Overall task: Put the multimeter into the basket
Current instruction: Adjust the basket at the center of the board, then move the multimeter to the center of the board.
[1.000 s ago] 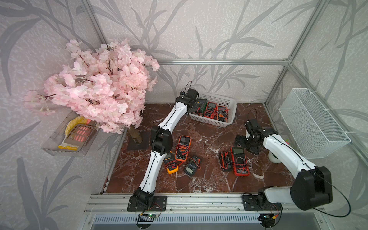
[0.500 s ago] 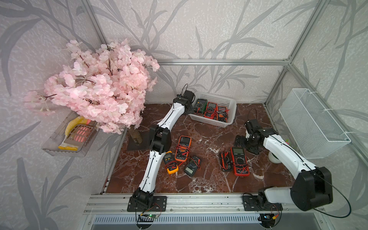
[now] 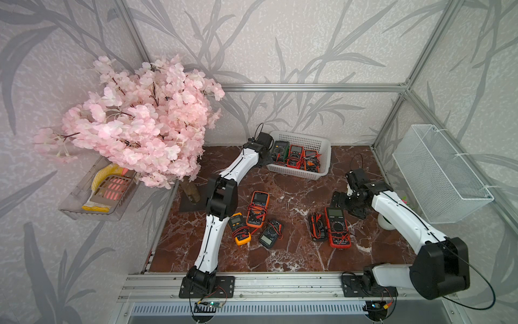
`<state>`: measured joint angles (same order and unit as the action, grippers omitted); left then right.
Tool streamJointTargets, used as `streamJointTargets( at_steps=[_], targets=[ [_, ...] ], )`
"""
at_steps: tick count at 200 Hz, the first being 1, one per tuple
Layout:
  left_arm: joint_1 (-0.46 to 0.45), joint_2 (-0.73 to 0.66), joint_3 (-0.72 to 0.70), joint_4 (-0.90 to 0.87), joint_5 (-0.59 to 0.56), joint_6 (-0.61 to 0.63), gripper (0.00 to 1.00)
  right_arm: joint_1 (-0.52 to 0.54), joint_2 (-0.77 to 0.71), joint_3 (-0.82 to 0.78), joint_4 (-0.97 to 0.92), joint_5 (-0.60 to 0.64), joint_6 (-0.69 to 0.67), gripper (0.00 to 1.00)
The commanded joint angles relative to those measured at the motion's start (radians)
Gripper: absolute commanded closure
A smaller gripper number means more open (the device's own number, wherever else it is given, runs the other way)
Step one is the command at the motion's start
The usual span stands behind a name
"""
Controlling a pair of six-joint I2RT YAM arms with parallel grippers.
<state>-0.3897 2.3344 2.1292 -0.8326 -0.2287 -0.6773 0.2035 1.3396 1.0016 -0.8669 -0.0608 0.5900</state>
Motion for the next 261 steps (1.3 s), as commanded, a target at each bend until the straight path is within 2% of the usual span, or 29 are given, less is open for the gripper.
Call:
streamJointTargets(
  at_steps=[1, 33, 70, 104, 144, 170, 214, 261],
  targets=[
    [-0.012, -0.053, -0.117, -0.085, 0.016, 0.006, 0.0, -0.006, -0.022, -0.024, -0.01, 0.016, -0.014, 0.01],
    [-0.026, -0.141, -0.256, -0.037, 0.038, -0.009, 0.0, -0.007, -0.019, -0.042, -0.015, 0.022, -0.02, 0.01],
    [-0.04, -0.228, -0.324, -0.007, 0.055, -0.017, 0.0, -0.006, -0.011, -0.068, -0.023, 0.027, -0.025, 0.01],
    [-0.04, -0.262, -0.288, 0.003, 0.076, 0.018, 0.0, -0.007, 0.01, -0.09, -0.012, 0.028, -0.059, 0.01],
    [-0.037, -0.248, -0.152, -0.035, 0.129, 0.067, 0.0, -0.006, 0.038, -0.091, 0.005, 0.014, -0.093, 0.01],
    [-0.039, -0.265, -0.123, -0.041, 0.159, 0.066, 0.0, -0.001, 0.066, -0.082, 0.011, 0.009, -0.106, 0.01],
    [-0.05, -0.333, -0.15, -0.038, 0.186, 0.063, 0.0, 0.026, 0.117, -0.069, 0.013, 0.033, -0.131, 0.01],
    [-0.068, -0.43, -0.282, 0.014, 0.218, 0.034, 0.0, 0.049, 0.162, -0.054, 0.026, 0.032, -0.14, 0.01]
  ],
)
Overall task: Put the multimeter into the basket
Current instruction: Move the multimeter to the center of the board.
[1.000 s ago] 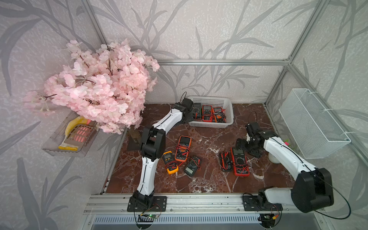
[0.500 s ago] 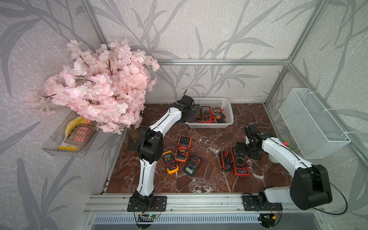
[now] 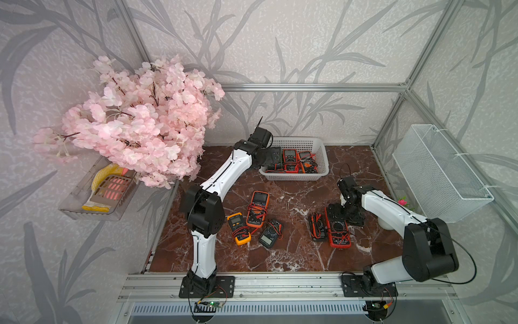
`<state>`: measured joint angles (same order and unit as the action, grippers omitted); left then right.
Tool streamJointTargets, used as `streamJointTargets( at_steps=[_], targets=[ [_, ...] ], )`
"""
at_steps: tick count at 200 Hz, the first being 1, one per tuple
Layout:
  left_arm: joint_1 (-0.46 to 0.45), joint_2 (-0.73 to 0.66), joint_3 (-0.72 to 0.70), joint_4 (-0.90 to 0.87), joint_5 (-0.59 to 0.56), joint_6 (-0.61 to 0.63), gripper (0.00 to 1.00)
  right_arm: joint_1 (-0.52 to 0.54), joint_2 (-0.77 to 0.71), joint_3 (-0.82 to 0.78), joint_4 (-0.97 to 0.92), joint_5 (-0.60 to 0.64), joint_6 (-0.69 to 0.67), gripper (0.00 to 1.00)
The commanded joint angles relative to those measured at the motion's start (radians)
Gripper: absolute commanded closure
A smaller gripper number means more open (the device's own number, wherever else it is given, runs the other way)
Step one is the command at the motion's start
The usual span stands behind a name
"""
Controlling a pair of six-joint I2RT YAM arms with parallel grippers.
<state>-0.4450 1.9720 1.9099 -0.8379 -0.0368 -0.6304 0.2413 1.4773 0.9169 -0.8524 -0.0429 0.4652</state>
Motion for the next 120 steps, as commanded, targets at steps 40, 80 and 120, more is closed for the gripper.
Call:
streamJointTargets(
  at_steps=[40, 80, 120],
  targets=[
    [-0.022, -0.122, -0.149, 0.048, 0.037, -0.035, 0.0, 0.021, 0.074, 0.037, 0.026, 0.017, -0.021, 0.01],
    [-0.026, -0.154, -0.205, 0.068, 0.046, -0.051, 0.0, 0.021, 0.136, 0.04, 0.043, 0.016, -0.026, 0.01],
    [-0.03, -0.162, -0.226, 0.08, 0.057, -0.066, 0.0, 0.02, 0.2, 0.049, 0.051, 0.003, -0.02, 0.03]
  ],
)
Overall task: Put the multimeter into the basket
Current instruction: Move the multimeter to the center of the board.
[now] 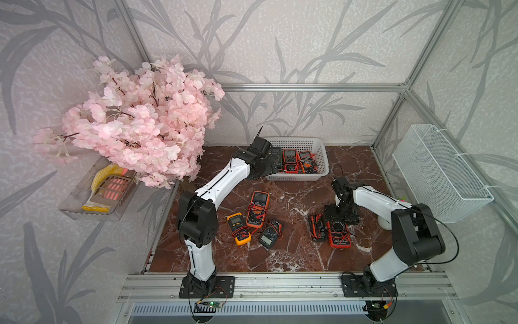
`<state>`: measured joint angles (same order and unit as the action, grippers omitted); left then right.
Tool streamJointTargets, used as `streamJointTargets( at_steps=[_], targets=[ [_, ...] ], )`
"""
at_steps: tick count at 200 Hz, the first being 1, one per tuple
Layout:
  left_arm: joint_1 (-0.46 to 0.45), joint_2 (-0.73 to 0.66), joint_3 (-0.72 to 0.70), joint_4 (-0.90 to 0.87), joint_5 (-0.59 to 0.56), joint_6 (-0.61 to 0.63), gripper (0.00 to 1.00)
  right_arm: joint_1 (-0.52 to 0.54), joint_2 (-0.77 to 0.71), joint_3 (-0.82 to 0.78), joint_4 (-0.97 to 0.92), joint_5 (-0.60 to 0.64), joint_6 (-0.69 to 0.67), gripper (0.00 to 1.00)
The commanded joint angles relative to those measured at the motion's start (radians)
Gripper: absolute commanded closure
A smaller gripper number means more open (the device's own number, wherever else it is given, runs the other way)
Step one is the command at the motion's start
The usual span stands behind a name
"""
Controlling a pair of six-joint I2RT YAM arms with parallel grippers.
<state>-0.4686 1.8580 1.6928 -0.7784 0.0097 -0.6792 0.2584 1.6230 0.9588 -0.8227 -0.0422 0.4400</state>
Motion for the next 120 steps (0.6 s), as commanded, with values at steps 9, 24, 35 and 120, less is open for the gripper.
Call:
streamJointTargets(
  at_steps=[9, 24, 35, 120],
  targets=[
    [-0.008, -0.048, -0.01, 0.021, 0.01, -0.02, 0.0, 0.004, 0.066, 0.01, 0.019, 0.001, 0.005, 0.06],
    [-0.008, -0.049, -0.012, 0.02, 0.008, -0.022, 0.0, 0.004, 0.077, 0.011, 0.019, 0.001, 0.006, 0.11],
    [-0.008, -0.05, -0.013, 0.021, 0.006, -0.026, 0.0, 0.004, 0.098, 0.011, 0.02, -0.002, 0.002, 0.15],
    [-0.009, -0.051, -0.022, 0.013, -0.001, -0.031, 0.0, 0.002, 0.088, 0.047, 0.026, 0.028, 0.015, 0.37]
  ],
)
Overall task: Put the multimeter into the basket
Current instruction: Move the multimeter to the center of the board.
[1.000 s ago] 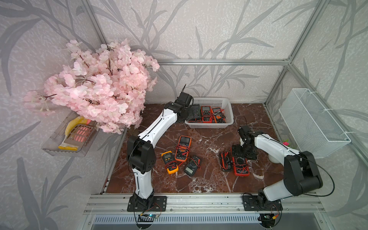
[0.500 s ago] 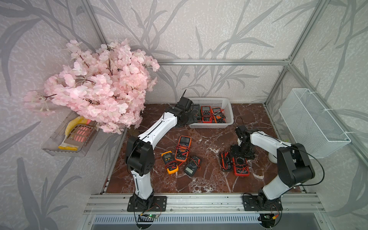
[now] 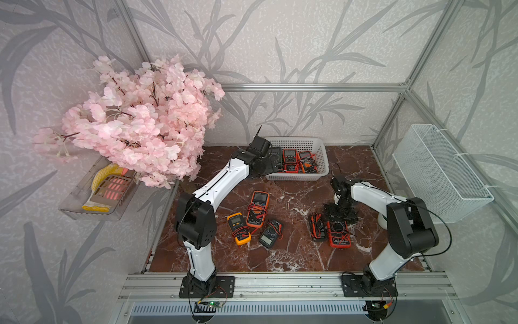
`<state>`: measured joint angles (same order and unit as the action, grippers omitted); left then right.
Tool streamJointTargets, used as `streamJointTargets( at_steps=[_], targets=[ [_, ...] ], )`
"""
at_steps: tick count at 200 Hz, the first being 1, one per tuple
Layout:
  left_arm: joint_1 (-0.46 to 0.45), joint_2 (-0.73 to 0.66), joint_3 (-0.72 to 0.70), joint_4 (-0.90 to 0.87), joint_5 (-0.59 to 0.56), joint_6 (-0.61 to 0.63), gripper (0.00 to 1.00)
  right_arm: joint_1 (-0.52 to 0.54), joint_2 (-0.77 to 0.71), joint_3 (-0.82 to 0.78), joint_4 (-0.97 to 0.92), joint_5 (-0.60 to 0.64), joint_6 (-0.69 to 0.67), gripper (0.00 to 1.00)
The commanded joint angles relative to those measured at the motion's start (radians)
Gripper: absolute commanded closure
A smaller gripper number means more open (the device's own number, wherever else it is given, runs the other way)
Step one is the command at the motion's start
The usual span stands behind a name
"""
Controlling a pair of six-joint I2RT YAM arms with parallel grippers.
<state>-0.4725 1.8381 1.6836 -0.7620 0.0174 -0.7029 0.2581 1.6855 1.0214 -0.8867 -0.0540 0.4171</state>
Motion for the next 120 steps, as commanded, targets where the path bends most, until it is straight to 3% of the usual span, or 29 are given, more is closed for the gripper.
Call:
streamJointTargets(
  at_steps=[1, 55, 120],
  targets=[
    [-0.005, -0.031, -0.012, -0.003, -0.009, -0.008, 0.0, 0.003, 0.025, -0.015, 0.09, 0.041, 0.038, 0.37],
    [-0.005, -0.012, 0.005, 0.001, -0.004, -0.003, 0.0, -0.006, -0.07, 0.032, 0.072, 0.109, 0.074, 0.38],
    [-0.005, 0.011, 0.019, 0.0, 0.007, 0.01, 0.0, -0.031, -0.042, 0.115, 0.061, 0.128, 0.088, 0.37]
  ],
)
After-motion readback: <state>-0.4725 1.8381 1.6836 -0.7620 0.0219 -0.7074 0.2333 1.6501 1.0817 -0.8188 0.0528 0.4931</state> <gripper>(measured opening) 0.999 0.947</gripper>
